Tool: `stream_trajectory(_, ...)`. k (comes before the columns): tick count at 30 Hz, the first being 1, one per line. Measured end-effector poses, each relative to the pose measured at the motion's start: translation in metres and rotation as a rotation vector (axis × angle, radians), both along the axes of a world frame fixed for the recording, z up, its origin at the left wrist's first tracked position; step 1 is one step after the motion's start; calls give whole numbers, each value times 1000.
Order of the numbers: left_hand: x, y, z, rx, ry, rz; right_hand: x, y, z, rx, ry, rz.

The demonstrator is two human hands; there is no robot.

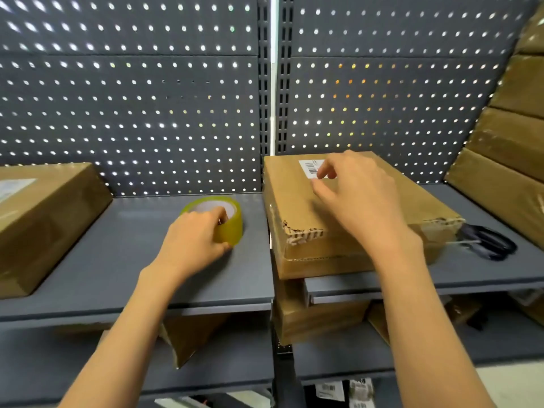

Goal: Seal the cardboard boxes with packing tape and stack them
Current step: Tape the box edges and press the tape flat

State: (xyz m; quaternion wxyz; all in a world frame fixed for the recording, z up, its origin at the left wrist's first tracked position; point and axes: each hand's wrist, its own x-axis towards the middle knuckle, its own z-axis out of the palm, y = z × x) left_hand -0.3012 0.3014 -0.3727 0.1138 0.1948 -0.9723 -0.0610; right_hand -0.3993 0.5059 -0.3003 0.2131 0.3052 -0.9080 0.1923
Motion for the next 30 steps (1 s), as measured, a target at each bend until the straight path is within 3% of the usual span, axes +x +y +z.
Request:
stream_trajectory(5, -4, 6, 18, -86, 153, -105, -1, 10, -2, -28, -21, -7)
stream_trajectory(11, -21, 77, 60, -102, 417, -246, -15, 47, 0, -103, -15, 17)
stream_trajectory(16, -52, 153, 56, -77, 374, -340, -43, 101, -5, -172, -74, 98)
stream_trajectory(21, -83, 221, 43, -53, 346, -297, -80, 159, -7, -203, -133, 200)
stream_trajectory(30, -109, 267, 27, -43, 293, -210, -91, 180, -29, 30, -245, 482)
